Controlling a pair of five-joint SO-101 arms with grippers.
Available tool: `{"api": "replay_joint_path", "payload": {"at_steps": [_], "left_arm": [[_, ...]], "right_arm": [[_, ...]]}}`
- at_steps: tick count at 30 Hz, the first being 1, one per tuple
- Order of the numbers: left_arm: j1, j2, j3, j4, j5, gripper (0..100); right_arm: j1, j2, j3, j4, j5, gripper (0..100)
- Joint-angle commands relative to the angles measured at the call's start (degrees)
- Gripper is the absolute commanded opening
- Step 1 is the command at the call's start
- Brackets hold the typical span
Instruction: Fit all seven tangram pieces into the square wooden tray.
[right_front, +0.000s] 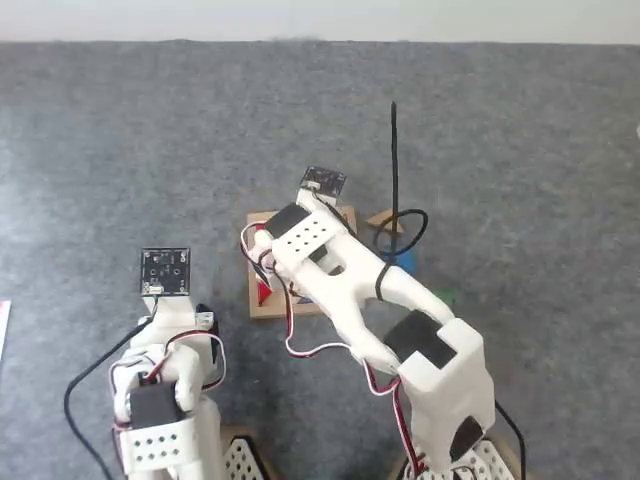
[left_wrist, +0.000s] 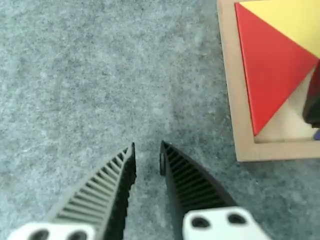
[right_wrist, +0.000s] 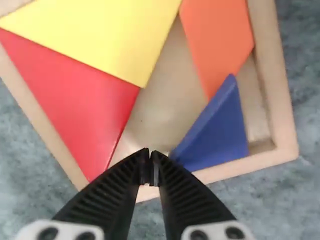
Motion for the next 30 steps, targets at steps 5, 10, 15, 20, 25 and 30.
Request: {"api": "replay_joint_path", "payload": {"at_steps": [5,10,15,20,25,30], "left_arm": [[0.3,-1.1,-0.7,0.3,0.0,8],[0.3,-1.1,-0.7,0.3,0.0,8],[0.3,-1.1,-0.7,0.3,0.0,8],[0.3,-1.1,-0.7,0.3,0.0,8],[0.3,-1.1,-0.7,0.3,0.0,8],[0.3,-1.1,-0.7,0.3,0.0,8]], "right_arm": [[3.1,-3.6,-0.5,3.0,0.8,2.2],[6.4,-3.6,-0.5,5.5,5.3,2.0],[5.0,-6.7,-1.1,8.0,7.9,2.0],[6.0,-18.1,-4.0,13.0,15.0,2.0],[15.5,-33.5,-7.8,18.8,38.5,2.3],[26.2,-38.2,-1.9,19.6,62.7,2.1]]}}
